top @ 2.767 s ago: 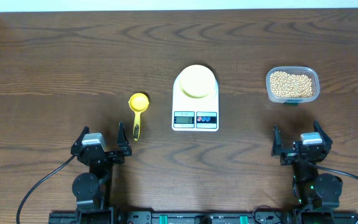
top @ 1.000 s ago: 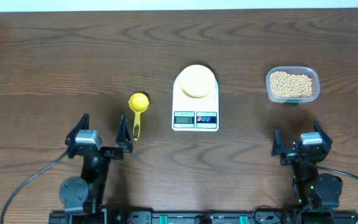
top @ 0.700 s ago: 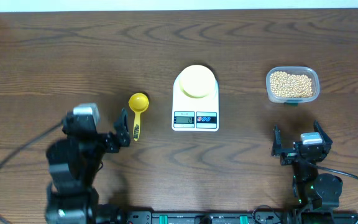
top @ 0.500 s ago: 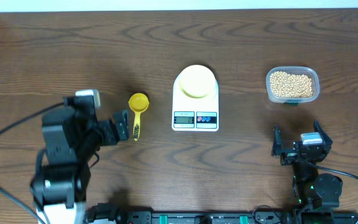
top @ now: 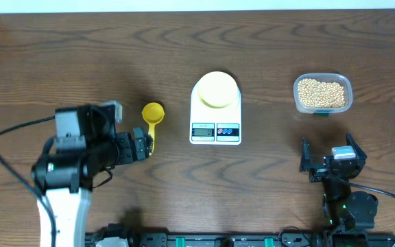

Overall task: Scoop item into bowl and weigh 50g on scale
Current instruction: 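Move the left gripper to the yellow scoop handle and grasp it, then close the left gripper firmly on the scoop handle, then lift the scoop with the left gripper toward the scale center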

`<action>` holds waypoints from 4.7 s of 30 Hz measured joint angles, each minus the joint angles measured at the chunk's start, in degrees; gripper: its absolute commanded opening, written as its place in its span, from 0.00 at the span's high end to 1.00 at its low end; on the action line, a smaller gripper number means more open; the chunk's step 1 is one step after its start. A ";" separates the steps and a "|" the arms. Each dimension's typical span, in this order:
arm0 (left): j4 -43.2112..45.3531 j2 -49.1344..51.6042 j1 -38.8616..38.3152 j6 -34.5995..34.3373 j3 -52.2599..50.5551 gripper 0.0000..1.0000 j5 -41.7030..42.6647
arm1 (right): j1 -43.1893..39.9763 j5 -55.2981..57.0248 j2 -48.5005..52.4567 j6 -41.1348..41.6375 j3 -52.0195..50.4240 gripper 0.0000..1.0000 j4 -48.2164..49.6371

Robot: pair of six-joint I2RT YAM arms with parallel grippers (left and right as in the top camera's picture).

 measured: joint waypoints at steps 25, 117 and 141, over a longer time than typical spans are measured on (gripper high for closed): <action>8.28 34.16 -0.02 -5.44 3.15 0.02 -4.55 | 0.00 0.00 0.00 0.02 0.00 0.01 0.00; 19.32 45.18 -8.41 -0.68 1.84 0.80 -7.19 | 0.00 0.00 0.00 0.02 0.00 0.01 0.00; 15.52 39.71 -8.04 -4.92 1.86 0.81 -0.39 | 0.00 0.00 0.00 0.00 0.00 0.01 0.00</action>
